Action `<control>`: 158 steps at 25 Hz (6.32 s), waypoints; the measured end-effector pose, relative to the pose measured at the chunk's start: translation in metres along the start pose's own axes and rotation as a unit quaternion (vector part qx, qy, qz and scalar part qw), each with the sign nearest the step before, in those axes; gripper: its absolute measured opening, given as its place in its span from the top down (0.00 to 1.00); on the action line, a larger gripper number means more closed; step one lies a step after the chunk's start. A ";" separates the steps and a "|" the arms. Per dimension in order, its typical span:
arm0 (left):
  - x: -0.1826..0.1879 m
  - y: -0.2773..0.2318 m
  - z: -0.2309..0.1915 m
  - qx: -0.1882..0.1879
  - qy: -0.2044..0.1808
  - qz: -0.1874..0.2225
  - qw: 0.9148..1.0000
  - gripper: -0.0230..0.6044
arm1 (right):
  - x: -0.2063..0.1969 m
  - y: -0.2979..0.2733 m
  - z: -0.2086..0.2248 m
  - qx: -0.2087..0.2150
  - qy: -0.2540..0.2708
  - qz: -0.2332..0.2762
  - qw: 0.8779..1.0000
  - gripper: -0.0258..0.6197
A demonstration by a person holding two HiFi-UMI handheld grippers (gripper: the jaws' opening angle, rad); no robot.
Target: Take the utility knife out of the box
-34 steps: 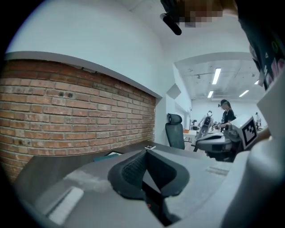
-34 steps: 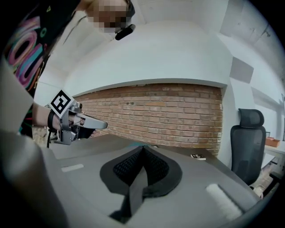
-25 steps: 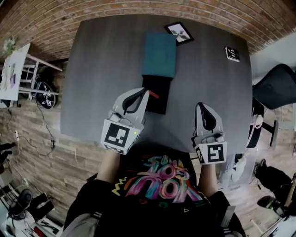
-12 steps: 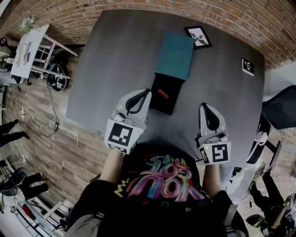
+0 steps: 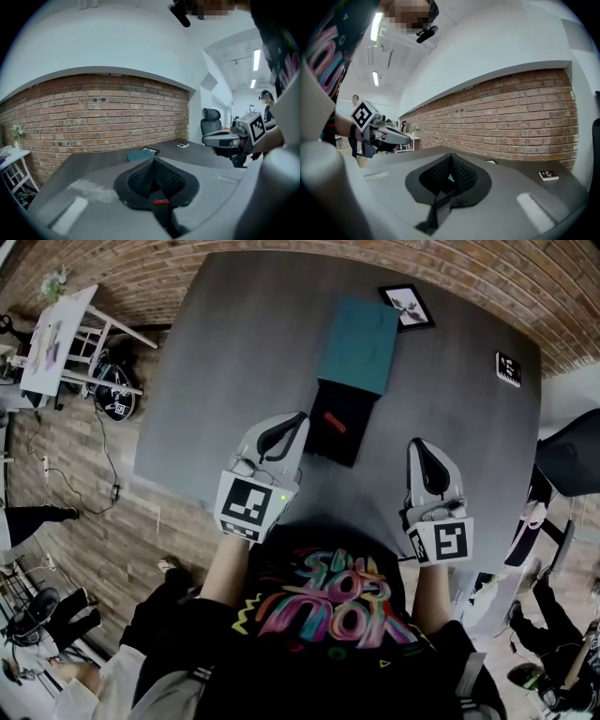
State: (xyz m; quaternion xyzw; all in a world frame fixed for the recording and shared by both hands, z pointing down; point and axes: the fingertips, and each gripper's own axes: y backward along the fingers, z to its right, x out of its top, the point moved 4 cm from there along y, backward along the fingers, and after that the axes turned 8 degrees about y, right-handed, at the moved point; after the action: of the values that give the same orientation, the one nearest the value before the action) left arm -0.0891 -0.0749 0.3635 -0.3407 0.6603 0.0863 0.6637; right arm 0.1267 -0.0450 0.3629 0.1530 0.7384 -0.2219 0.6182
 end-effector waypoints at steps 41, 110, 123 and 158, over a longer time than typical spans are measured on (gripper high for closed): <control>-0.078 -0.079 0.023 -0.131 -0.155 -0.198 0.959 0.73 | -0.013 0.014 0.011 -0.010 -0.041 -0.017 0.999 0.96; -0.180 -0.133 0.034 -0.315 -0.503 -0.431 0.679 0.89 | -0.054 0.006 0.030 -0.033 -0.111 -0.061 0.991 0.96; -0.170 -0.129 0.037 -0.297 -0.500 -0.413 0.701 0.88 | -0.048 0.020 0.029 -0.042 -0.103 -0.056 0.992 0.96; -0.035 -0.013 0.026 -0.095 -0.278 -0.127 0.947 0.88 | 0.004 0.036 -0.028 -0.042 -0.051 -0.016 0.998 0.96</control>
State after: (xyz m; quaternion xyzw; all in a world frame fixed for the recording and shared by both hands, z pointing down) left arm -0.0644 -0.0581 0.3979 -0.4457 0.3897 0.1545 0.7910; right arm 0.1207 0.0000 0.3581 0.1043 0.7170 -0.2081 0.6570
